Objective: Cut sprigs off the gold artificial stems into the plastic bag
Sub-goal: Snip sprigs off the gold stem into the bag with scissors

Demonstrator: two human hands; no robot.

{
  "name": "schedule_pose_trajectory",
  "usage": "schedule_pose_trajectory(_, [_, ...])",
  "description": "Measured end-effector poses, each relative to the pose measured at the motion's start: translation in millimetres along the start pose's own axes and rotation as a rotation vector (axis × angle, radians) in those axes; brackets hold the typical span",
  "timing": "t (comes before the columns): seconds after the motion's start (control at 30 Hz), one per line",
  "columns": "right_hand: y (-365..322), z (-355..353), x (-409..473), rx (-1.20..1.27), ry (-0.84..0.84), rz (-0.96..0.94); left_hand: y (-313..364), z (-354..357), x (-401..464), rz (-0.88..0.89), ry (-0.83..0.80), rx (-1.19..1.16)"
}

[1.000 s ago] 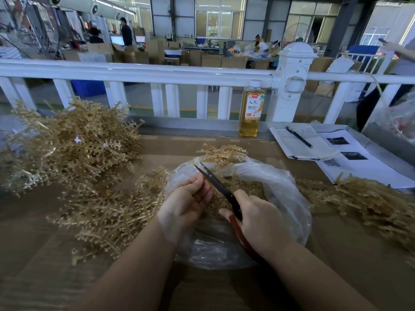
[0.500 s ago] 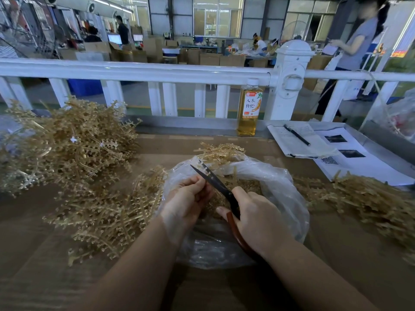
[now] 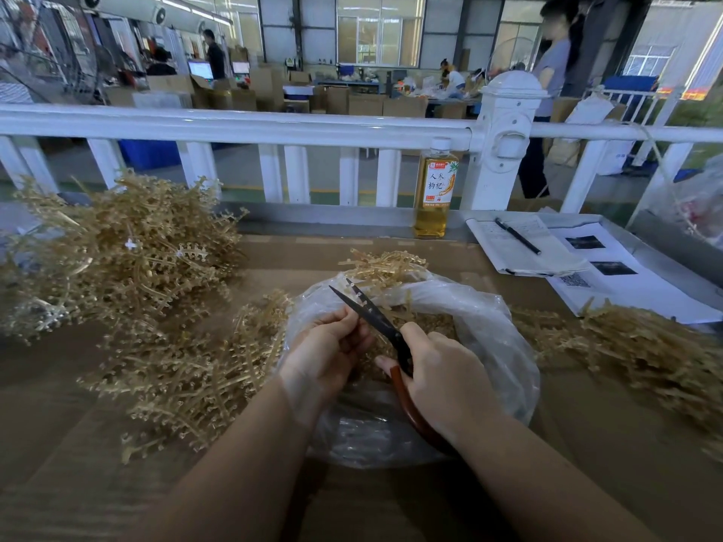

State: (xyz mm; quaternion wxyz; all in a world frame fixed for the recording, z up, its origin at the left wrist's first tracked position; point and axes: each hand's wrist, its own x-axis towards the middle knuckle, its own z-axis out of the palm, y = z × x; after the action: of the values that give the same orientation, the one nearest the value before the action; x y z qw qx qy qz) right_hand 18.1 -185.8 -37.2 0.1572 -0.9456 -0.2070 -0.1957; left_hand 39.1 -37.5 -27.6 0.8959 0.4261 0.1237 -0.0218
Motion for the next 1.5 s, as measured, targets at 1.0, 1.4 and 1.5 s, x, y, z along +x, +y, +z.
schedule_pose_trajectory(1.0, [3.9,2.2,-2.3,0.113,-0.030,-0.003,-4.4,-1.7,1.3,0.035,-0.019,-0.030])
schedule_pose_trajectory(1.4, [1.9,2.5,1.8,0.113,-0.043,-0.003,-6.6,-6.6,0.1,0.063,-0.078,-0.016])
schedule_pose_trajectory(1.5, [1.6,2.0,2.4,0.104,-0.042,0.000,-6.3,-4.6,-0.6,0.076,-0.058,0.004])
